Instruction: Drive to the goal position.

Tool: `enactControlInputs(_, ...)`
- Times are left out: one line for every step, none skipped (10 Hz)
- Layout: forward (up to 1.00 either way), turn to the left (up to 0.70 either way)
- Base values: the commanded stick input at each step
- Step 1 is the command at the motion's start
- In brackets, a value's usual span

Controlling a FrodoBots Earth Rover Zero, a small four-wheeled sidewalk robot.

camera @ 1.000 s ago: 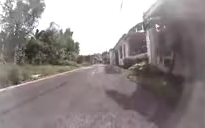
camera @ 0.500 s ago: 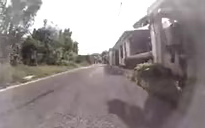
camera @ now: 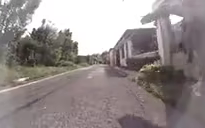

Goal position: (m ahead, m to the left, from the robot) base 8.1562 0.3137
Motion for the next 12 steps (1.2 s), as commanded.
enactControlInputs(1.0, 0.0)
enactControlInputs(1.0, 0.0)
enactControlInputs(1.0, 0.0)
enactControlInputs(1.0, 0.0)
enactControlInputs(1.0, 0.0)
enactControlInputs(1.0, 0.0)
enactControlInputs(1.0, 0.0)
enactControlInputs(1.0, 0.0)
enactControlInputs(1.0, 0.0)
enactControlInputs(1.0, 0.0)
enactControlInputs(1.0, 0.0)
enactControlInputs(1.0, 0.0)
